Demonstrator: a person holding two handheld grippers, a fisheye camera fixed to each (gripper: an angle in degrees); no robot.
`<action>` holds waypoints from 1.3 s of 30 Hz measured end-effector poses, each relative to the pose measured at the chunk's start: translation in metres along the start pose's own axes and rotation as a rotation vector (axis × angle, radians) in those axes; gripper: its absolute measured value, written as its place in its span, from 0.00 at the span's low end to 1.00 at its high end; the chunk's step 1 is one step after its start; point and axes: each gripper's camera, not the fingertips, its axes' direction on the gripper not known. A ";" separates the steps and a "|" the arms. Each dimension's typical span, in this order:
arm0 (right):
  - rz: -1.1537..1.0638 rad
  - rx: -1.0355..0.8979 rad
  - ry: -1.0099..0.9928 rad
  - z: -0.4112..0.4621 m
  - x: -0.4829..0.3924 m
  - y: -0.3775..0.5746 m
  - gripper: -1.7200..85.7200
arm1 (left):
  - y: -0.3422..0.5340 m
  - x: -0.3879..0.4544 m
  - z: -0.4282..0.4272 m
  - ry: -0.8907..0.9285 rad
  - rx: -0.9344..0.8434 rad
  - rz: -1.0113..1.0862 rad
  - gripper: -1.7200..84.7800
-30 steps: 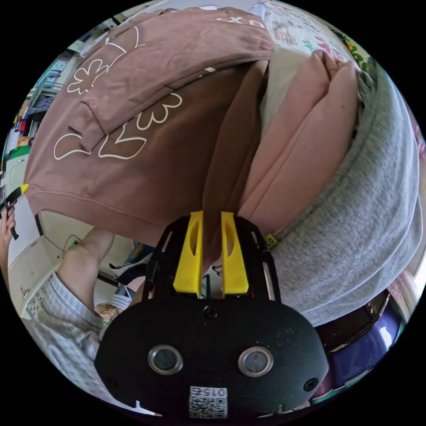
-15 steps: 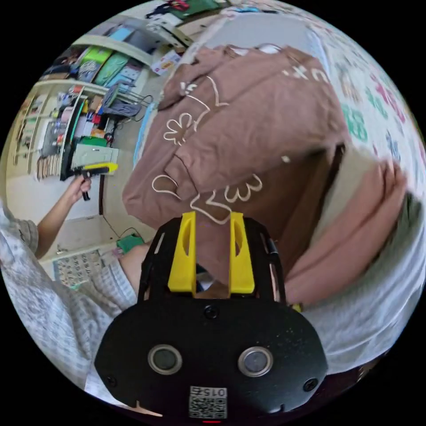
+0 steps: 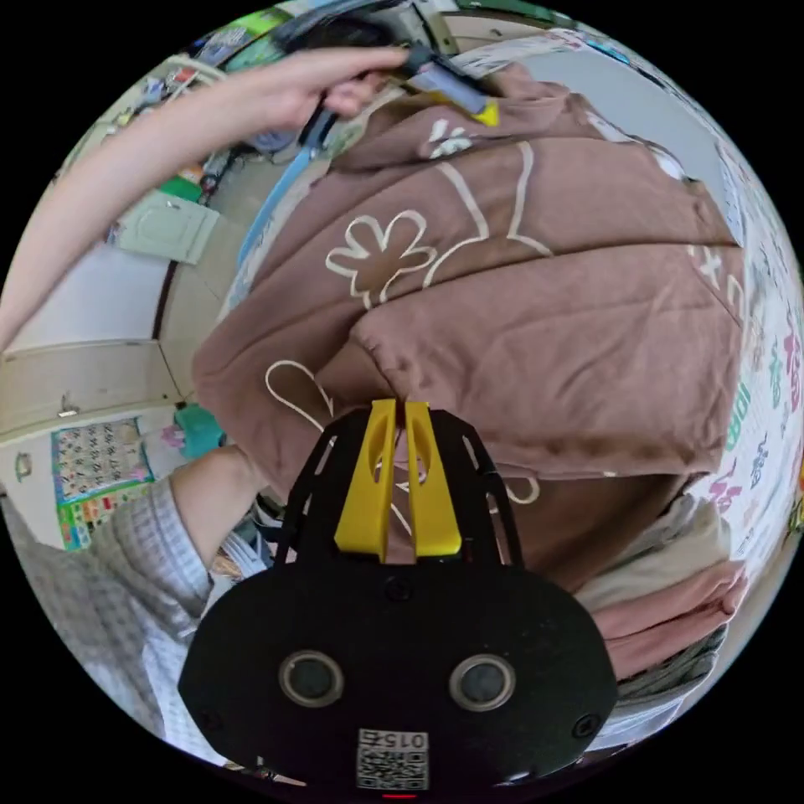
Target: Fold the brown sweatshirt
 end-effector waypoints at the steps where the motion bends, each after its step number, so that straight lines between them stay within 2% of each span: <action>1: 0.056 0.068 0.012 -0.049 0.041 0.011 0.03 | 0.004 -0.013 -0.022 0.026 0.062 -0.033 0.03; 3: 0.196 0.188 0.104 -0.134 0.119 0.038 0.03 | 0.020 -0.042 -0.074 -0.006 0.201 -0.115 0.03; 5: 0.510 0.403 0.293 -0.254 0.234 0.103 0.03 | 0.061 -0.096 -0.154 -0.101 0.420 -0.310 0.02; 7: 0.732 0.461 0.471 -0.312 0.309 0.150 0.04 | 0.098 -0.139 -0.195 -0.218 0.508 -0.469 0.03; 9: 0.973 0.369 0.569 -0.333 0.378 0.188 0.05 | 0.128 -0.180 -0.210 -0.319 0.426 -0.604 0.04; 10: 1.139 0.307 0.554 -0.338 0.412 0.210 0.06 | 0.149 -0.203 -0.212 -0.348 0.354 -0.730 0.07; 11: 1.226 0.318 0.513 -0.342 0.423 0.222 0.06 | 0.169 -0.211 -0.217 -0.366 0.360 -0.810 0.09; 12: 1.212 0.361 0.488 -0.344 0.420 0.222 0.06 | 0.177 -0.210 -0.220 -0.371 0.386 -0.820 0.10; 13: 1.114 0.450 0.432 -0.343 0.407 0.209 0.05 | 0.186 -0.203 -0.222 -0.378 0.431 -0.808 0.10; 15: 0.947 0.493 0.359 -0.327 0.383 0.164 0.04 | 0.180 -0.187 -0.213 -0.377 0.440 -0.735 0.09; 17: 0.664 0.425 0.268 -0.282 0.344 0.067 0.03 | 0.134 -0.161 -0.180 -0.310 0.367 -0.526 0.07; 20: 0.392 0.310 0.228 -0.216 0.286 -0.056 0.01 | 0.049 -0.115 -0.116 -0.224 0.246 -0.236 0.04; 22: 0.321 0.273 0.221 -0.185 0.261 -0.111 0.01 | 0.001 -0.088 -0.075 -0.190 0.175 -0.097 0.03; 24: 0.290 0.238 0.240 -0.160 0.249 -0.151 0.01 | -0.035 -0.071 -0.040 -0.182 0.143 -0.035 0.02; 27: 0.287 0.130 0.393 -0.123 0.245 -0.195 0.01 | -0.074 -0.060 0.002 -0.172 0.103 0.010 0.01; 28: 0.283 0.196 0.428 -0.127 0.240 -0.201 0.01 | -0.083 -0.059 0.014 -0.198 0.092 0.016 0.01; 29: 0.303 0.179 0.434 -0.127 0.241 -0.211 0.01 | -0.090 -0.060 0.025 -0.226 0.081 0.018 0.01; 33: 0.302 0.173 0.477 -0.134 0.243 -0.238 0.01 | -0.102 -0.064 0.033 -0.244 0.112 0.020 0.01; 37: 0.280 0.144 0.556 -0.136 0.245 -0.268 0.01 | -0.114 -0.055 0.040 -0.373 0.131 0.068 0.01; 39: 0.294 0.127 0.531 -0.140 0.248 -0.272 0.01 | -0.118 -0.053 0.041 -0.398 0.129 0.048 0.01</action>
